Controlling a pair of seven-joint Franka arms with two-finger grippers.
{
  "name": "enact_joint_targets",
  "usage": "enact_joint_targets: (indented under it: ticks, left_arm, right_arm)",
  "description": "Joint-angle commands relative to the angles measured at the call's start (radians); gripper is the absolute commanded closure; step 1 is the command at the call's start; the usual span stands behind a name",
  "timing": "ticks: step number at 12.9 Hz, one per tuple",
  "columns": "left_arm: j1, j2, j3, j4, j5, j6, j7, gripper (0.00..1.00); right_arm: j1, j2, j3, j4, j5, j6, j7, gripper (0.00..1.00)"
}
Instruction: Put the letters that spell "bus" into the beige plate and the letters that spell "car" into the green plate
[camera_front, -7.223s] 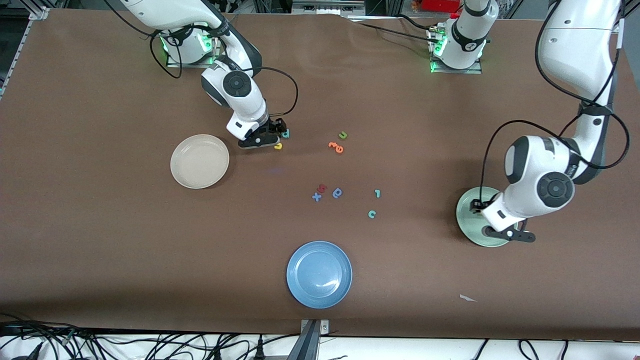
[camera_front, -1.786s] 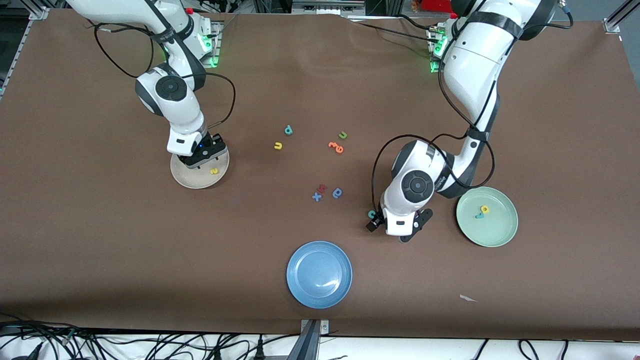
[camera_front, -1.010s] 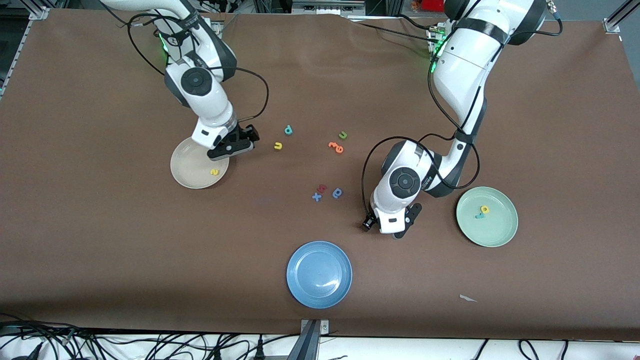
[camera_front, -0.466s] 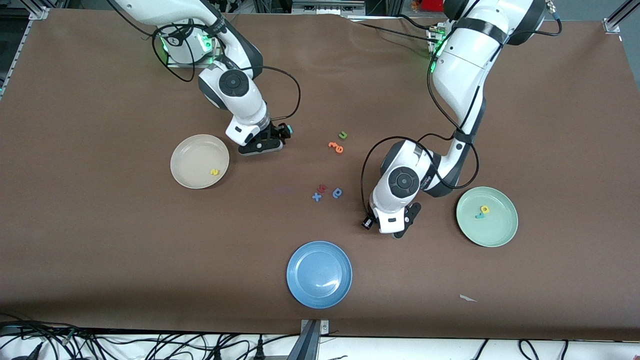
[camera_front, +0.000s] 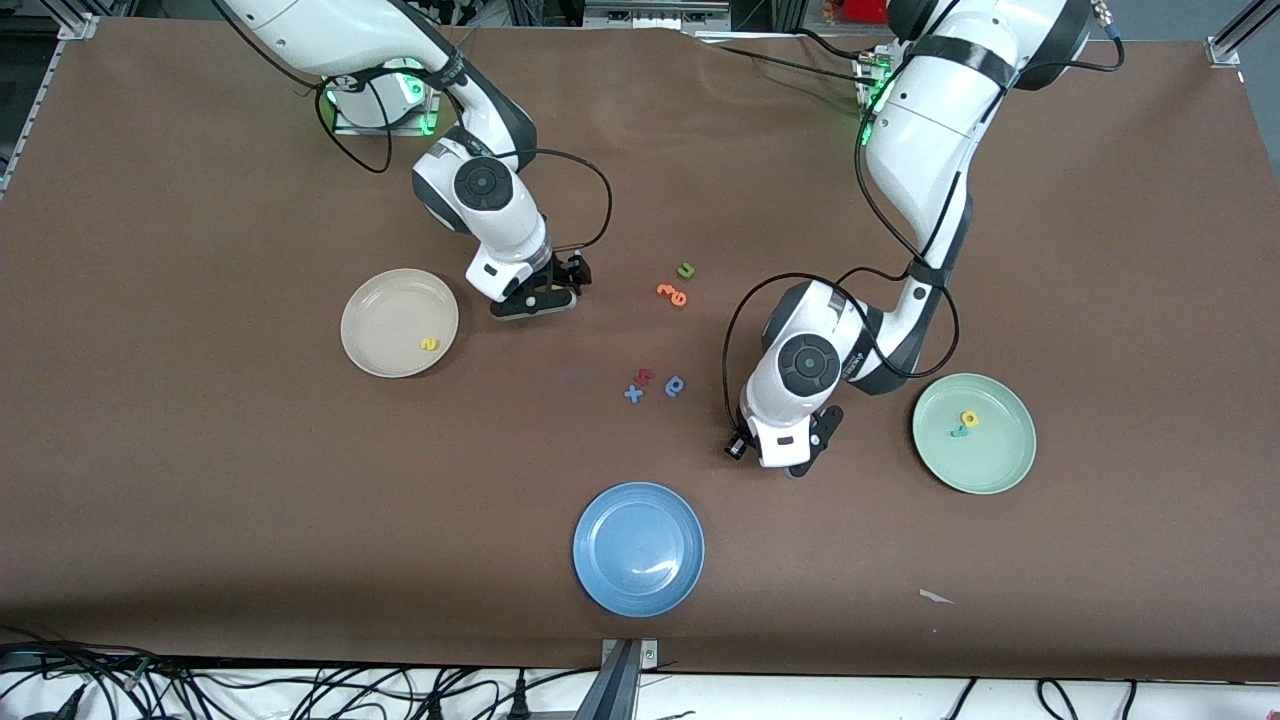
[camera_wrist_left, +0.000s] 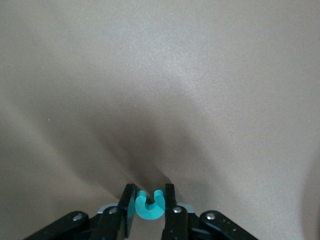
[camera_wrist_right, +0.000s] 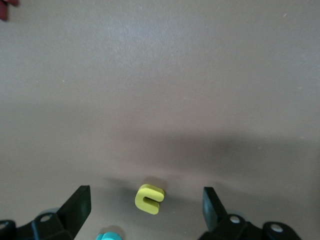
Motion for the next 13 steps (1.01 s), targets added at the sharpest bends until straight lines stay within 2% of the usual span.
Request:
enact_joint_targets:
  ticks: [1,5,7,13]
  left_arm:
    - [-0.004,0.013,0.013,0.026,-0.002,-0.005,0.023,0.83]
    - [0.019,-0.014,0.016,0.026,0.000,-0.028,0.127,0.87]
    - [0.048,-0.031,0.024,0.029,0.000,-0.119,0.238,0.87]
    - [0.129,-0.120,0.159,0.029,0.001,-0.359,0.805,0.88]
  right_arm:
    - [0.031,0.027,-0.023,0.011,-0.039,0.011,0.047,0.01]
    - [0.038,0.035,-0.026,-0.002,-0.041,0.011,0.091,0.02]
    - [0.046,0.044,-0.027,-0.004,-0.041,0.011,0.093,0.04]
    - [0.051,0.045,-0.042,-0.010,-0.059,0.009,0.093,0.16]
